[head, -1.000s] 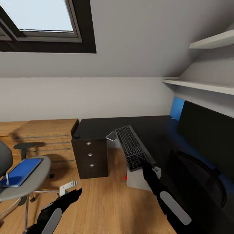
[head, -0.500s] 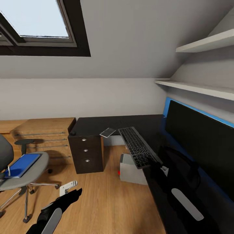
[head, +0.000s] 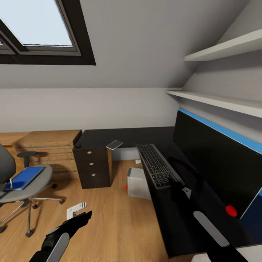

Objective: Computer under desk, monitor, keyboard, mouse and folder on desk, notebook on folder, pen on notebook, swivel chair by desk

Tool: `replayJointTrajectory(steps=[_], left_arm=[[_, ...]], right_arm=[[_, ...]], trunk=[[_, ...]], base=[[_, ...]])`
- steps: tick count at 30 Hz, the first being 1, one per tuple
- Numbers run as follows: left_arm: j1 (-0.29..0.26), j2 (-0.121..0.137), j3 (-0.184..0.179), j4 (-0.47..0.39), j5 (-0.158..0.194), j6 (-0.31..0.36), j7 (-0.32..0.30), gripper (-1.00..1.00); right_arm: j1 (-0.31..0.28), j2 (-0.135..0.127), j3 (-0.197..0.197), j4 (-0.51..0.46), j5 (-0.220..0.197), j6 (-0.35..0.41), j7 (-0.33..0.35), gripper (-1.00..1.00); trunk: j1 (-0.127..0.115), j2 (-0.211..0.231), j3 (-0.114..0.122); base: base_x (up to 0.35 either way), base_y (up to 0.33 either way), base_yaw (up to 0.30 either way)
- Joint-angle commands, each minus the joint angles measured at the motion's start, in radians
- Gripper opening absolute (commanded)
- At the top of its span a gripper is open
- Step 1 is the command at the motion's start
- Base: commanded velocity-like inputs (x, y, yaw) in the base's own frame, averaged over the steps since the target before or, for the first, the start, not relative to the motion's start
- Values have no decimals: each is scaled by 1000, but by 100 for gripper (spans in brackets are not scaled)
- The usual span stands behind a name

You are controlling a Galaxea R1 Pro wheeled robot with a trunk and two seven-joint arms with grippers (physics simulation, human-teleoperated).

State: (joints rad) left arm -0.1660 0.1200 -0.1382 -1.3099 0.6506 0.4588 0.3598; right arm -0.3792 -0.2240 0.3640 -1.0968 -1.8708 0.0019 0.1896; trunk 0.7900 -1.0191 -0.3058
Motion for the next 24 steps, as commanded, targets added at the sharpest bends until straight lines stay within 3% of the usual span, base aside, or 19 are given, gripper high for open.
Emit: replayJointTrajectory(steps=[1, 8, 16, 20, 24], left_arm=[[-1, 2, -2, -2, 12, 1, 10, 100], [0, 3, 0, -2, 19, 1, 10, 100], [0, 3, 0, -2, 19, 0, 10, 100], [0, 3, -1, -2, 20, 0, 9, 100], [0, 3, -1, -2, 20, 0, 8, 100]], right_arm=[[-1, -1, 2, 10, -11, 0, 9, -100], [-4, 1, -37, 104, -10, 0, 10, -100], [-4, 4, -39, 115, -8, -3, 9, -100], [-7, 28, -38, 163, -6, -8, 9, -100], [-9, 70, -37, 211, -3, -27, 11, -100]], trunk=[[0, -1, -1], [0, -1, -1], [0, -1, -1], [0, -1, -1], [0, -1, -1]], base=[[-227, -213, 0], [-57, -53, 0], [-1, -1, 0], [0, 0, 0], [0, 0, 0]])
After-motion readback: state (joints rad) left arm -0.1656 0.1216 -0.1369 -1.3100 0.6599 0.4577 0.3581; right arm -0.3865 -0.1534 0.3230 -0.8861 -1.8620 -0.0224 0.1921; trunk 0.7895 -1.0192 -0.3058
